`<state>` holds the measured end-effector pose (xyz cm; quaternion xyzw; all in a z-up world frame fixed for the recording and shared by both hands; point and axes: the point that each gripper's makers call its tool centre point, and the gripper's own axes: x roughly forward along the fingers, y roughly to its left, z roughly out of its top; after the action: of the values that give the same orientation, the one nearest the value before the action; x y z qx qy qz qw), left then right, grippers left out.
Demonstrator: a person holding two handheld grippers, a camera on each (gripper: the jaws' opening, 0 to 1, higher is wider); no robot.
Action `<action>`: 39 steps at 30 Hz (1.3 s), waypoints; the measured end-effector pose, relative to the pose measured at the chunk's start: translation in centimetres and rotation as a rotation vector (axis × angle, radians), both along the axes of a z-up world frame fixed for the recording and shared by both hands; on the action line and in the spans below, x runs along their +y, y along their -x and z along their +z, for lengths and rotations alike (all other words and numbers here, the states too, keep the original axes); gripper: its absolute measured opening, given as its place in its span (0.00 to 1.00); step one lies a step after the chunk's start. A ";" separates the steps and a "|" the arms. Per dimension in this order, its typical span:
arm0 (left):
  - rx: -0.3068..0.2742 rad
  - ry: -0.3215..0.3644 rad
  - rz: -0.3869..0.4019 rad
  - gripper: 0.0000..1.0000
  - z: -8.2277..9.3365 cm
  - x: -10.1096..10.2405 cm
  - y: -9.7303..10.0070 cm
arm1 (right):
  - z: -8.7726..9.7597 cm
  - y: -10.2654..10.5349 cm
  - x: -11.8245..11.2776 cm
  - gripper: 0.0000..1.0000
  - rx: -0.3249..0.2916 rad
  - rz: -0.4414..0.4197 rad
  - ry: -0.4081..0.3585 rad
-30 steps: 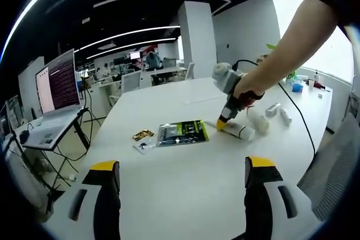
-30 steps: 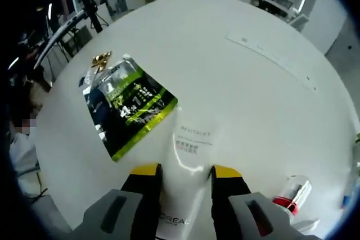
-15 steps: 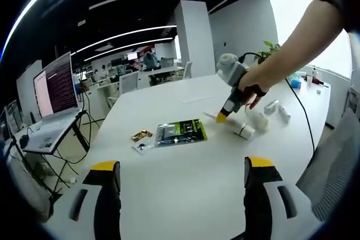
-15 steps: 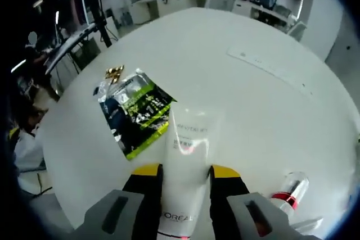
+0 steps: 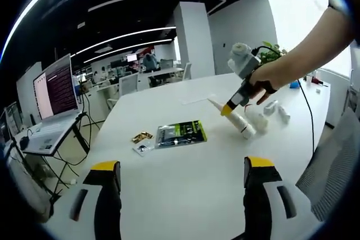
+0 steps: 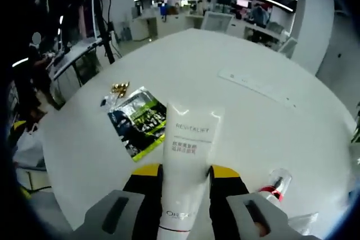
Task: Arrange the skincare products in the storage area until every visible bottle or jar stands upright without overlapping.
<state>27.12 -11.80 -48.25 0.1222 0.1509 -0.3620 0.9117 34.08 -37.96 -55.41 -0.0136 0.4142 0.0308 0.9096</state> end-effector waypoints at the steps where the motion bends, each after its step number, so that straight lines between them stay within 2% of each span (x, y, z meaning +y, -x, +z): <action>1: 0.004 0.001 0.000 0.84 -0.1 0.0 0.0 | 0.2 0.1 0.0 0.24 -0.013 -0.010 -0.005; 4: 0.012 0.006 -0.002 0.84 -0.3 0.1 -0.1 | 1.1 0.9 0.6 0.24 -0.051 -0.008 -0.005; 8: 0.015 0.006 -0.002 0.83 -0.5 0.1 -0.1 | 1.1 0.8 -0.1 0.24 -0.082 -0.025 0.010; 17: 0.024 -0.013 -0.017 0.83 -0.8 -0.1 0.0 | 2.1 2.9 -0.6 0.24 -0.172 -0.066 0.046; 22: 0.028 -0.027 -0.022 0.82 -1.2 -0.1 0.0 | 2.2 3.9 -0.7 0.24 -0.207 -0.108 0.036; 31: 0.053 -0.024 -0.035 0.81 -1.3 -0.2 0.1 | 4.9 4.1 0.9 0.24 -0.294 -0.051 0.069; 35: 0.090 -0.013 -0.063 0.81 -1.4 -0.6 0.5 | 5.8 4.5 1.7 0.24 -0.317 -0.027 0.077; 39: 0.092 0.008 -0.087 0.81 -0.5 -1.1 0.8 | 6.3 5.2 2.3 0.24 -0.334 -0.004 0.085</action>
<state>26.28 -12.92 -48.79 0.1081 0.1856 -0.4070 0.8878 28.92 -35.63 -49.10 -0.0564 0.2581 0.0088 0.9644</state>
